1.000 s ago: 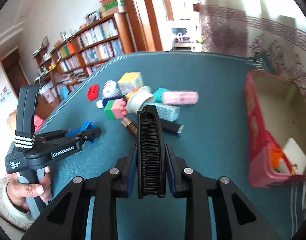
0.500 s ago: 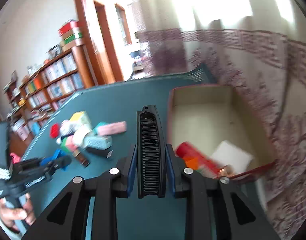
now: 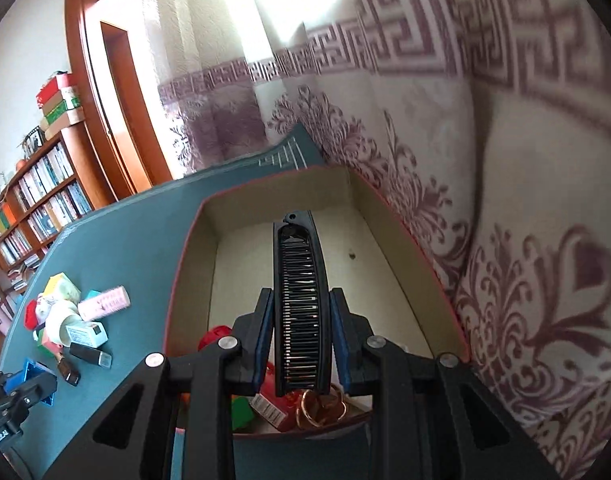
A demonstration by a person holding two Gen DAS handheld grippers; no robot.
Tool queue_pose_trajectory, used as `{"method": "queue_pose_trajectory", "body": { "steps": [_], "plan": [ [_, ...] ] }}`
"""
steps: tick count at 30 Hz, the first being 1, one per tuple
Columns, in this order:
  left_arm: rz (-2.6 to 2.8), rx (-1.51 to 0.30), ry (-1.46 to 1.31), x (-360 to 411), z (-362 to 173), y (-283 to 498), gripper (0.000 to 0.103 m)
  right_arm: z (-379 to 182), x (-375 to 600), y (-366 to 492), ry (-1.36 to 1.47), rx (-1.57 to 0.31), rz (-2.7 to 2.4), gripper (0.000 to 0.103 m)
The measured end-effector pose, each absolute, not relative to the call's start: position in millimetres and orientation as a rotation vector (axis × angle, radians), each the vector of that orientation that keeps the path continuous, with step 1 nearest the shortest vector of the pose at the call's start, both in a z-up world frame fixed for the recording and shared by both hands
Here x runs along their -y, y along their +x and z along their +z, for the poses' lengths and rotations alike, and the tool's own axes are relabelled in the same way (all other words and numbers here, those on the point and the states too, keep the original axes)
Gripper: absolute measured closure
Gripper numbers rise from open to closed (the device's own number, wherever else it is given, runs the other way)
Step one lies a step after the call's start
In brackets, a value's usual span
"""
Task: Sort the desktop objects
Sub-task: 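Carry the comb and blue brick to the red box and release them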
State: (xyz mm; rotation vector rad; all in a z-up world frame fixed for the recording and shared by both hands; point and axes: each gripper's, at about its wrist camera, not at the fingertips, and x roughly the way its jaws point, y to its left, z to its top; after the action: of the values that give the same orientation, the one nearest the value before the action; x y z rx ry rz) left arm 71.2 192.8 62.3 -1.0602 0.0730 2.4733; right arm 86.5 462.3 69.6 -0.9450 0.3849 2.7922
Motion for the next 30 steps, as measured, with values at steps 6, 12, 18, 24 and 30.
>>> {"method": "queue_pose_trajectory", "body": {
  "steps": [6, 12, 18, 24, 30],
  "plan": [
    [2.450, -0.083, -1.047, -211, 67, 69, 0.078, 67, -465, 87, -0.930, -0.386, 2.788, 0.072],
    [2.418, -0.084, -1.025, -234, 75, 64, 0.078, 69, -458, 88, -0.914, -0.335, 2.773, 0.072],
    [2.360, -0.065, -0.987, -265, 91, 52, 0.078, 69, -455, 91, -0.892, -0.273, 2.725, 0.072],
    [2.295, -0.042, -0.956, -299, 100, 36, 0.078, 67, -459, 91, -0.894, -0.291, 2.705, 0.072],
    [2.255, -0.019, -0.962, -325, 95, 21, 0.077, 63, -464, 89, -0.911, -0.326, 2.692, 0.072]
  ]
}}
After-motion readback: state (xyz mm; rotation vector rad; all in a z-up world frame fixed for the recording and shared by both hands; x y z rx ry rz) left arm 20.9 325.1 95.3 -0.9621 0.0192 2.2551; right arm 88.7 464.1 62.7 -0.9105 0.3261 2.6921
